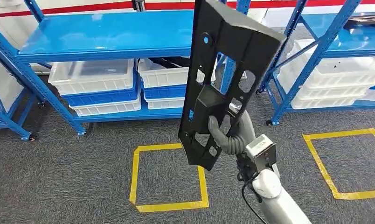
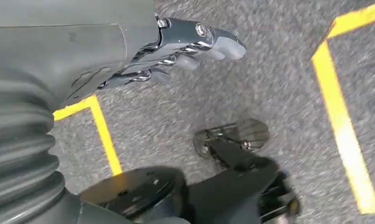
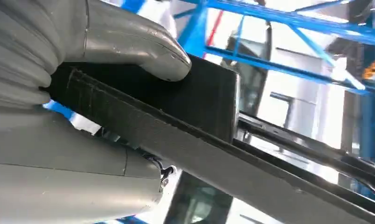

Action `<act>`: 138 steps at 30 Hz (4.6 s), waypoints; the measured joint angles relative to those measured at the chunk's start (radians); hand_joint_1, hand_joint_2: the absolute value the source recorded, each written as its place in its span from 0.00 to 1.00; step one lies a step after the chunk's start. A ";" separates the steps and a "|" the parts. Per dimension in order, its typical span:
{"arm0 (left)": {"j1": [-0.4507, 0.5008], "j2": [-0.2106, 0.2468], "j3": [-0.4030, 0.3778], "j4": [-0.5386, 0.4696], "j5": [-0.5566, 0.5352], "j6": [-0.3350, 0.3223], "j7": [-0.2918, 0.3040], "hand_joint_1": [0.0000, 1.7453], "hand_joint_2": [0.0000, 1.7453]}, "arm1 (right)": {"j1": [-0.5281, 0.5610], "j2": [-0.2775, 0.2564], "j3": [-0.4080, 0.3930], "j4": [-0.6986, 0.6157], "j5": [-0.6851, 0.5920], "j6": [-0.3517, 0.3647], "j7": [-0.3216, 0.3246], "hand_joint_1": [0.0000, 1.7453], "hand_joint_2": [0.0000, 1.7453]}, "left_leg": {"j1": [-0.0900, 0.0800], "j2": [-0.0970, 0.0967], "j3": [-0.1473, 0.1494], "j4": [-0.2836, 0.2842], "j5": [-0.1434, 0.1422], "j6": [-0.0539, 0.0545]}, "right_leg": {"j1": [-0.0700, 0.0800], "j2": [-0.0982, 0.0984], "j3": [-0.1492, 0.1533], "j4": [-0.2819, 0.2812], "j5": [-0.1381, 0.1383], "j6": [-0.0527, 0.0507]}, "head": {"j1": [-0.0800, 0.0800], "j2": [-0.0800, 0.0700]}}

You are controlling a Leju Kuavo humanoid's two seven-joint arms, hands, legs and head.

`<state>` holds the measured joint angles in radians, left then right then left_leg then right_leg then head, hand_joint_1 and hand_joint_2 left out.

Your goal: Take the parts from the cabinet and place them on the table.

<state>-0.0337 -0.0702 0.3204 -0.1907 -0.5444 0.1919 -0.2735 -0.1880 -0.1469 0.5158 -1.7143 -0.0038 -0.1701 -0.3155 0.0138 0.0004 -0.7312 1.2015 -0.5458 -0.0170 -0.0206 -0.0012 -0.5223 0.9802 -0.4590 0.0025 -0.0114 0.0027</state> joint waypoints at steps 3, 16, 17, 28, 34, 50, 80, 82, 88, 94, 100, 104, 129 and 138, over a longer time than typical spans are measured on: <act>-0.001 -0.001 0.001 0.000 -0.005 0.000 0.000 0.00 1.00 | 0.053 0.016 0.001 0.058 0.029 0.007 0.021 1.00 1.00 | 0.004 0.000 0.002 0.130 -0.005 -0.010 | 0.000 -0.001 -0.040 0.008 0.026 0.007 | -0.001 0.000; -0.013 -0.006 0.015 -0.002 -0.066 0.006 0.016 0.00 1.00 | 0.118 0.161 -0.005 0.922 0.108 -0.006 0.010 1.00 1.00 | 0.000 -0.011 0.118 -0.164 0.094 0.056 | 0.000 0.000 -0.201 0.276 -0.108 0.042 | 0.004 0.000; -0.012 -0.006 0.015 -0.002 -0.068 0.006 0.016 0.00 1.00 | 0.109 0.167 -0.007 0.975 0.105 -0.010 0.006 1.00 1.00 | -0.003 -0.008 0.103 -0.163 0.105 0.057 | 0.000 0.001 -0.208 0.332 -0.115 0.049 | 0.006 0.000; -0.012 -0.008 0.024 -0.002 -0.074 0.011 0.014 0.00 1.00 | 0.022 0.222 -0.047 1.337 0.065 -0.026 0.074 1.00 1.00 | -0.002 0.012 0.052 -0.164 0.163 0.008 | 0.003 -0.001 0.060 -0.016 -0.052 0.015 | 0.009 0.000; 0.009 -0.005 0.050 -0.002 -0.062 0.018 0.008 0.00 1.00 | 0.036 0.228 -0.129 1.399 -0.010 -0.051 -0.166 1.00 1.00 | 0.011 0.007 0.012 0.093 0.021 -0.014 | 0.000 -0.009 0.051 -0.011 -0.040 0.007 | 0.008 0.000; 0.006 -0.005 0.064 0.000 -0.125 0.000 -0.004 0.00 1.00 | 0.101 0.257 -0.177 0.389 0.014 0.018 -0.209 1.00 1.00 | 0.010 -0.011 0.106 -0.143 0.096 0.016 | -0.002 0.001 -0.008 0.013 -0.025 0.037 | 0.003 0.000; 0.004 -0.001 0.098 0.000 -0.124 0.007 0.008 0.00 1.00 | 0.136 0.150 -0.058 -0.043 0.138 -0.125 -0.207 1.00 1.00 | 0.005 -0.009 0.104 -0.142 0.107 0.018 | 0.002 0.001 -0.019 0.024 -0.017 0.057 | 0.002 0.000; 0.004 0.001 0.098 0.000 -0.124 0.007 0.008 0.00 1.00 | 0.136 0.146 -0.051 -0.043 0.143 -0.127 -0.208 1.00 1.00 | 0.003 -0.009 0.103 -0.142 0.108 0.020 | 0.000 0.001 -0.017 0.024 -0.015 0.059 | 0.002 0.000; 0.004 0.005 0.099 0.000 -0.124 0.007 0.009 0.00 1.00 | 0.136 0.142 -0.048 -0.047 0.145 -0.129 -0.208 1.00 1.00 | 0.003 -0.010 0.099 -0.155 0.120 0.039 | -0.008 0.001 -0.018 0.025 -0.013 0.071 | 0.002 0.000; 0.001 0.005 0.099 0.000 -0.125 0.007 0.010 0.00 1.00 | 0.142 0.130 -0.048 -0.050 0.148 -0.131 -0.209 1.00 1.00 | 0.007 -0.025 0.079 -0.160 0.137 0.046 | -0.010 0.001 -0.169 0.339 -0.149 0.060 | 0.006 0.000; -0.001 0.003 0.100 -0.001 -0.125 0.008 0.006 0.00 1.00 | 0.146 0.122 -0.047 -0.051 0.156 -0.135 -0.208 1.00 1.00 | 0.007 -0.069 0.068 -0.162 0.159 0.008 | -0.006 0.034 -0.014 0.041 -0.043 0.060 | 0.005 0.000; 0.008 0.003 0.106 -0.001 -0.124 0.008 0.001 0.00 1.00 | 0.146 0.121 -0.045 -0.051 0.157 -0.135 -0.206 1.00 1.00 | 0.014 -0.053 0.058 -0.163 0.162 -0.018 | -0.012 0.007 -0.009 0.036 -0.024 0.022 | 0.003 0.000; -0.001 0.006 0.117 -0.002 -0.135 0.006 0.001 0.00 1.00 | 0.152 0.106 -0.023 -0.050 0.168 -0.132 -0.206 1.00 1.00 | 0.011 -0.098 0.080 -0.161 0.145 0.025 | -0.008 0.067 -0.013 0.045 -0.048 0.066 | 0.000 0.000; 0.006 0.008 0.117 -0.001 -0.137 0.006 -0.003 0.00 1.00 | 0.152 0.108 -0.019 -0.050 0.170 -0.132 -0.206 1.00 1.00 | 0.003 -0.011 -0.038 0.080 0.020 -0.016 | 0.001 -0.024 -0.010 0.035 -0.022 0.005 | -0.015 0.000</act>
<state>-0.0278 -0.0618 0.4379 -0.1919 -0.6809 0.1984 -0.2762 -0.0360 -0.0389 0.4971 -1.7647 0.1659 -0.3017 -0.5215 0.0169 -0.0102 -0.7689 1.2819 -0.5254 -0.0330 -0.0195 -0.0256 -0.5325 1.0152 -0.4814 0.0076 -0.0263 0.0027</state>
